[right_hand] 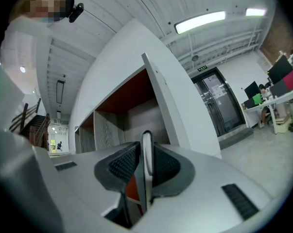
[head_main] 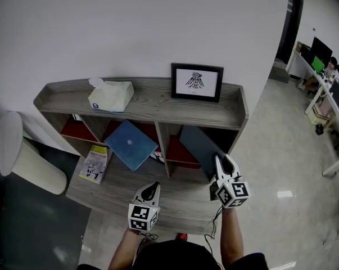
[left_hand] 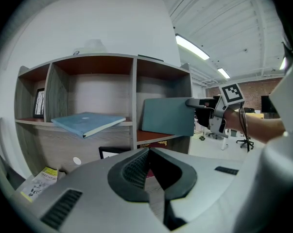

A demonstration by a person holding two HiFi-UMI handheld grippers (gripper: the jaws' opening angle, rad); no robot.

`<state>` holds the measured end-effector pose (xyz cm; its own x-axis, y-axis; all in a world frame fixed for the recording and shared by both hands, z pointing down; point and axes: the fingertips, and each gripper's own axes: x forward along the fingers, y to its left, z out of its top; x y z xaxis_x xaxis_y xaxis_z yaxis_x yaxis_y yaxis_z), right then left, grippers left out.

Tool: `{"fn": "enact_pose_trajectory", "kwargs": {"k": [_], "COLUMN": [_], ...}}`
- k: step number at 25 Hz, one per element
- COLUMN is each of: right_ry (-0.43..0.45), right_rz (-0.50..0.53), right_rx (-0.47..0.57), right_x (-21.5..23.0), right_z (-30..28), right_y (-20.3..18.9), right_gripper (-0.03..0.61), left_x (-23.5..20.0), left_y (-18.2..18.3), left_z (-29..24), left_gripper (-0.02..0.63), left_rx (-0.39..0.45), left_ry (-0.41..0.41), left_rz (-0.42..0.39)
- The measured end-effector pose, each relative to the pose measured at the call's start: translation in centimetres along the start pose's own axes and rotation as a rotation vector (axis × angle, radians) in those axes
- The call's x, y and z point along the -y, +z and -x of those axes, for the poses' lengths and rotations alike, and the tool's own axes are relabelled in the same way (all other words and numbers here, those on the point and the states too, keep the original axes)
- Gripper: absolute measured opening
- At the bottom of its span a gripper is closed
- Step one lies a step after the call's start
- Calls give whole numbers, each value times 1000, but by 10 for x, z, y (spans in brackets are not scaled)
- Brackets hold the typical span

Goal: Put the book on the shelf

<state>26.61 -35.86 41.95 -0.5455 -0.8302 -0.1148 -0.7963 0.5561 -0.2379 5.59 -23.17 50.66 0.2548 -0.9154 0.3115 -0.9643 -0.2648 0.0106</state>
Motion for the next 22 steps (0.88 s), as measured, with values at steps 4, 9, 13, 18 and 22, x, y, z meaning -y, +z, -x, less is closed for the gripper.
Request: {"fn": "enact_pose_trajectory", "kwargs": {"k": [4,9,13,18,22], "right_ry": [-8,-51,-79,-97,-107], "right_rz": [-5,-1,-6,0,8], "right_rx": [-7,-13,-20,-28,-31], "right_x": [3,12,20,24,25], "right_z": [5,18,30,43,54], "right_y": [-4,-9,-12,-13,-13], "right_gripper": [94,94,101,126,133], "left_x": [2,7,14,25,34], "left_y": [0,-1,0,3,4], "left_z": [-1,-3,-5,-9,-11], "left_gripper": [6,6,6,6,6], "left_rx": [-2,-5,-6,0,3], "left_ry": [-2,-17,-38,-72,-97], "left_rz": [-5,-12,-18,-30,-36]}}
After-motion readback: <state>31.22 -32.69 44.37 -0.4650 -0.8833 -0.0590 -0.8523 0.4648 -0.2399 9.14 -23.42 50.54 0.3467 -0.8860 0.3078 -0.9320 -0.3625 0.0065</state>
